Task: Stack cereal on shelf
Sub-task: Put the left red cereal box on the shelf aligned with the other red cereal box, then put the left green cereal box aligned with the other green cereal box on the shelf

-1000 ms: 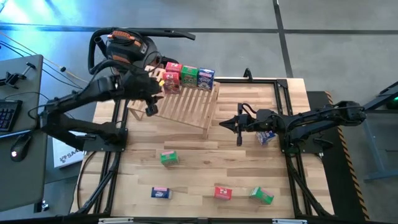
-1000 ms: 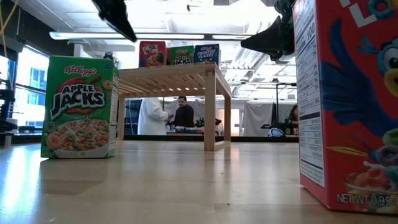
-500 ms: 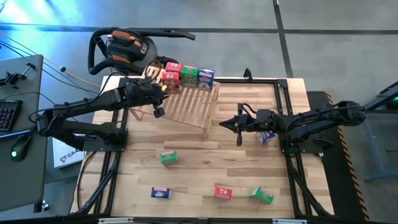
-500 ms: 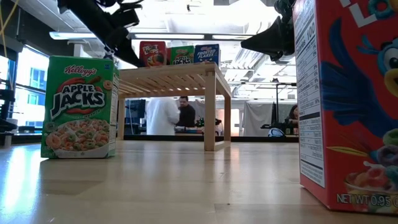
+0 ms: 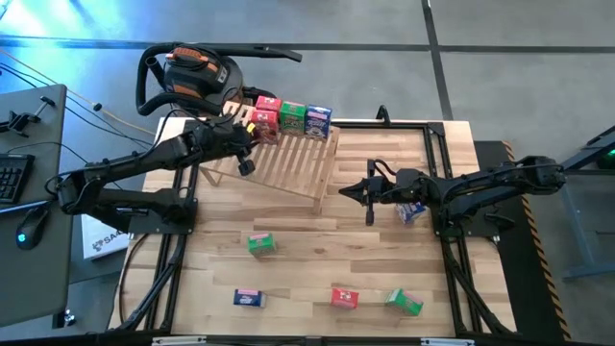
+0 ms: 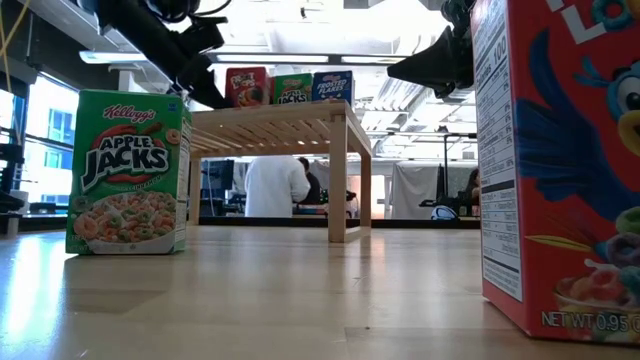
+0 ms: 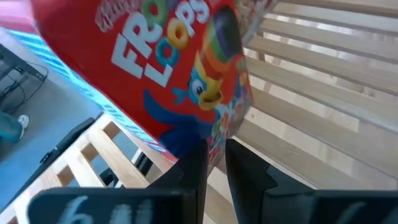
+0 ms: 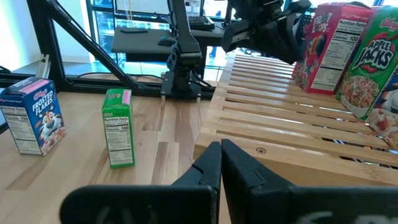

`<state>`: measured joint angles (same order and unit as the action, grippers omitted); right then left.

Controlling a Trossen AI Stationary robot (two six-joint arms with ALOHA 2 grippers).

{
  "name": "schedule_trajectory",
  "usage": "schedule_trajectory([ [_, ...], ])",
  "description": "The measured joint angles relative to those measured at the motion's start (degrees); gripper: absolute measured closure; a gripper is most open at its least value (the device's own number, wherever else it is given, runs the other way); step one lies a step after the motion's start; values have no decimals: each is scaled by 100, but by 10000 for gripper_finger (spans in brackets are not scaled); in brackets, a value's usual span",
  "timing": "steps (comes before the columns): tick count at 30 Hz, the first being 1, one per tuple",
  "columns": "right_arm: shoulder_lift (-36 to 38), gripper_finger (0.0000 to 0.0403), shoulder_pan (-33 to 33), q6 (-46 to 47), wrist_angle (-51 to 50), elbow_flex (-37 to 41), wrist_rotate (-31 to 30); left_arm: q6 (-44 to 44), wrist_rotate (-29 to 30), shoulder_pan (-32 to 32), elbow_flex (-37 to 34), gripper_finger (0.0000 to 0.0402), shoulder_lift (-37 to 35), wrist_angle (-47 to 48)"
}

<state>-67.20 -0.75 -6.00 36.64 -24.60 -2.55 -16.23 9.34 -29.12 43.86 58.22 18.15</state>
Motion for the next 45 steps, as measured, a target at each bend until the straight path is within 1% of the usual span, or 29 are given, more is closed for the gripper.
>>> schedule_trajectory([
  [3,0,403,0,0,0,0,0,-11,-2,-65,0,355,0,-105],
  [10,0,403,0,0,0,0,0,87,-209,-125,0,355,2,-212],
  [14,0,403,0,0,4,0,0,300,-776,-125,0,355,1,-199],
  [15,0,403,0,0,2,0,0,311,-841,-124,0,355,16,-208],
  [18,0,403,0,0,4,0,0,311,-839,-121,0,355,179,-305],
  [20,0,403,0,0,3,0,-2,288,-748,-125,0,355,293,-488],
  [25,0,403,0,0,3,0,-2,197,-732,-123,2,355,574,-902],
  [29,0,403,0,0,2,0,-2,118,-730,-123,2,355,614,-949],
  [33,0,403,0,0,2,0,-4,112,-719,-61,2,355,452,-934],
  [38,0,403,0,0,4,0,-4,163,-717,119,2,355,26,-700],
  [41,0,403,0,2,30,0,-4,252,-759,386,2,355,-290,-409],
  [45,0,403,0,129,174,-15,-42,306,-1026,909,2,355,-646,-31],
])
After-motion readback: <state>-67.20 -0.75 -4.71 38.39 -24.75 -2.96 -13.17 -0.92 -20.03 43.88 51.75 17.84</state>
